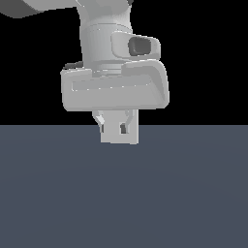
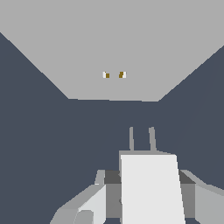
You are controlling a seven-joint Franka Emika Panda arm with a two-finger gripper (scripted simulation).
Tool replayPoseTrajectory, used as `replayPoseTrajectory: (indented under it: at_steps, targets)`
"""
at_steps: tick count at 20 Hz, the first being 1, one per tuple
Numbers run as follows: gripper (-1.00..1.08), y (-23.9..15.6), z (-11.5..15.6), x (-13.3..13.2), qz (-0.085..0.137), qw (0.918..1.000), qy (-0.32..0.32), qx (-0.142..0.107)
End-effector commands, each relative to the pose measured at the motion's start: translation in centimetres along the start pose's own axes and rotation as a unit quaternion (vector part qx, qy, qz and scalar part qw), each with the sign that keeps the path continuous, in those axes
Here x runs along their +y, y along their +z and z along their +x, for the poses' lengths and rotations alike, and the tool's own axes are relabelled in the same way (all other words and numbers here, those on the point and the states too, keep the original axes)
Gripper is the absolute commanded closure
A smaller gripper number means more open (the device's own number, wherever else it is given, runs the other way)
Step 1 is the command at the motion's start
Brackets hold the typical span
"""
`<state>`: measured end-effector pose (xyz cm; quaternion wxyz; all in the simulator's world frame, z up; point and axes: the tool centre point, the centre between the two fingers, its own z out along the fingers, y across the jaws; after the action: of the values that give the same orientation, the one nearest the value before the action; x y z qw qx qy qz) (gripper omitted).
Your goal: Plug the charger into the wall socket.
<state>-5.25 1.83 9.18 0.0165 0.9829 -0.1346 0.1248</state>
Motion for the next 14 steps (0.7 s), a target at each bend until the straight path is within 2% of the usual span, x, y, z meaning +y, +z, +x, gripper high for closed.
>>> replayPoseTrajectory:
  at_steps: [1,7,14]
  targets:
    - [1.08,-0.3,0.1,-0.8,-0.002,1.0,0.006,0.0]
    - [1.08,-0.7,0.4,-1.9,-0.004,0.9999,0.013,-0.001]
    - [1.08,-0.8,0.4,-2.1,-0.004,0.9999,0.014,-0.001]
